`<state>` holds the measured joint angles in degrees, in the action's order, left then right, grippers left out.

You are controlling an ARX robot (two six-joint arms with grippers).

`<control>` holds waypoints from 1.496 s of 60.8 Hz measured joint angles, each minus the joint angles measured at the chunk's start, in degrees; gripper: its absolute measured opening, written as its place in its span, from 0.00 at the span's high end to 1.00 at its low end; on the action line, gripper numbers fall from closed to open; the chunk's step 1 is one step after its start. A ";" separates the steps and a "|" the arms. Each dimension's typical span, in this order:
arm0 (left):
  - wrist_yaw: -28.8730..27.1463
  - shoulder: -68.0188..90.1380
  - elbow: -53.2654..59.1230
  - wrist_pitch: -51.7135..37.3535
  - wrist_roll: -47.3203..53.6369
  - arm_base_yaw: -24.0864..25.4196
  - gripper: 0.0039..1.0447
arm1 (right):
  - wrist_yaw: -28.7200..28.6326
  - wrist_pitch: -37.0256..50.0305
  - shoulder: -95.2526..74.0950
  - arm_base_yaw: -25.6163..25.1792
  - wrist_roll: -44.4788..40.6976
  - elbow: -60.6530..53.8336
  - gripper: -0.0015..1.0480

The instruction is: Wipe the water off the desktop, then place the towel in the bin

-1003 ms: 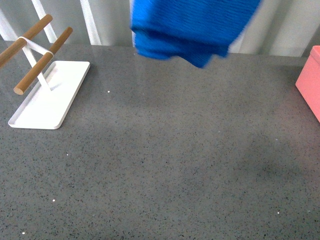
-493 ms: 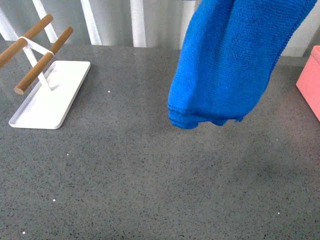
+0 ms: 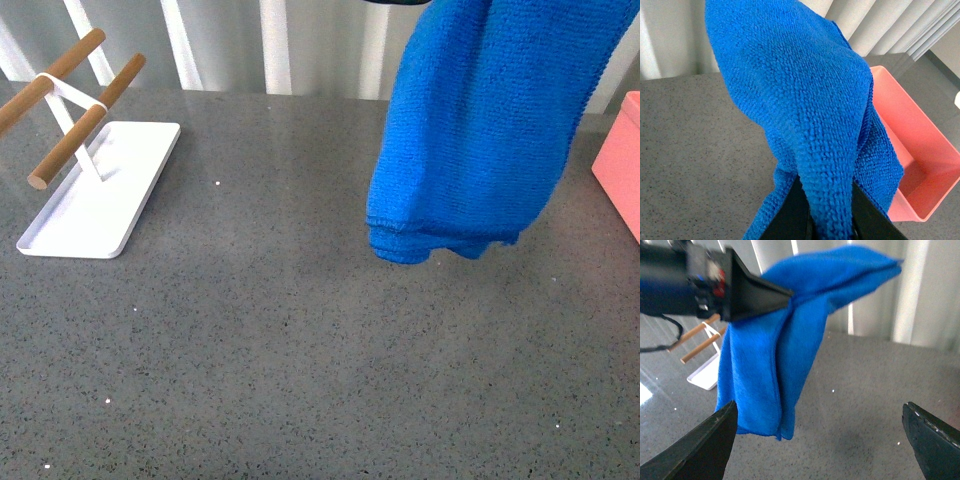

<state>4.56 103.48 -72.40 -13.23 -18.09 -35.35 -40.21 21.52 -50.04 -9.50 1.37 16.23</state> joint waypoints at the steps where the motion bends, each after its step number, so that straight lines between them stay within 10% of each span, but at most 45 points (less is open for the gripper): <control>1: 0.04 0.00 -0.22 0.20 -0.31 0.00 0.96 | 0.13 0.96 -1.90 0.42 0.02 0.00 0.07; 47: 2.71 -1.42 -3.89 5.25 -8.17 -1.64 0.96 | 3.54 23.61 -33.46 13.99 -5.51 9.79 0.07; 79: 4.00 -2.03 -3.87 5.88 -10.56 -0.85 0.96 | 6.43 29.09 -36.68 17.14 -1.27 11.72 0.86; 91: 4.31 -2.05 -3.85 6.03 -10.84 -0.46 0.95 | 6.08 29.11 -36.50 15.72 -0.85 11.72 0.97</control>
<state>8.86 101.43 -76.25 -7.20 -28.93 -35.81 -34.13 50.63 -86.54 6.22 0.51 27.94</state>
